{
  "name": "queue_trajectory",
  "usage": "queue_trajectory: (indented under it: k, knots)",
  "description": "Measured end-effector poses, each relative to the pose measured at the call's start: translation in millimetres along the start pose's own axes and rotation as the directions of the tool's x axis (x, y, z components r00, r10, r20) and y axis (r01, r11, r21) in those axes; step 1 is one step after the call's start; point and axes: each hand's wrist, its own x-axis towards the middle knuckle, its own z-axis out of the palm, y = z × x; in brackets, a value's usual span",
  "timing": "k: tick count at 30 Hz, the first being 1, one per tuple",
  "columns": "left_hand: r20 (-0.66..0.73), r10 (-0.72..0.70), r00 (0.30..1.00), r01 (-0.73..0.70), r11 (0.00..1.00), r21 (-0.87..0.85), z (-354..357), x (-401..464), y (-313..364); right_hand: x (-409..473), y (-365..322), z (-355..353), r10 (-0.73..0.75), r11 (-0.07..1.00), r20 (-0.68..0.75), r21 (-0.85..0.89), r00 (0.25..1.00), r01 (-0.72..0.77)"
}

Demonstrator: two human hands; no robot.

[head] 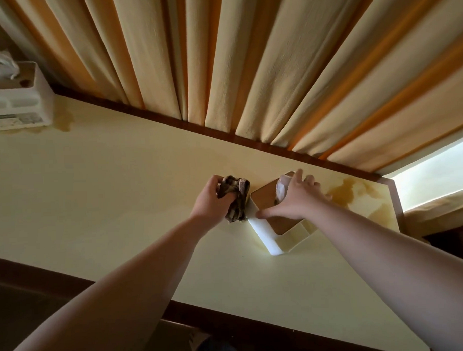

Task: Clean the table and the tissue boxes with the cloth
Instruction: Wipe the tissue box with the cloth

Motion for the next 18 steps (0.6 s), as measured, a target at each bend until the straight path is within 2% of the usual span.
queue_trajectory:
  k: [2, 4, 6, 10, 18]
  knots:
    - [0.009, -0.001, 1.0, 0.001, 1.0, -0.001, 1, -1, 1, -3, -1, 3, 0.011, 1.0, 0.002, 0.008, 1.0, -0.011]
    - [0.018, 0.008, 1.0, -0.008, 1.0, 0.001, 1, -1, 1, -4, 1, 3, -0.043, 0.999, -0.01, -0.001, 0.999, 0.043]
    - [0.035, 0.02, 0.999, -0.02, 1.0, 0.007, 2, 0, 0, -3, 7, 2, -0.12, 0.992, 0.004, -0.024, 0.993, 0.12]
    - [0.091, 0.028, 0.995, -0.03, 0.999, 0.023, 2, 2, -1, 0, 18, -3, -0.305, 0.942, 0.123, -0.107, 0.945, 0.318]
    - [0.124, -0.018, 0.992, 0.019, 1.0, 0.0, 2, 10, -3, -2, 15, -6, -0.33, 0.901, 0.161, -0.241, 0.93, 0.361]
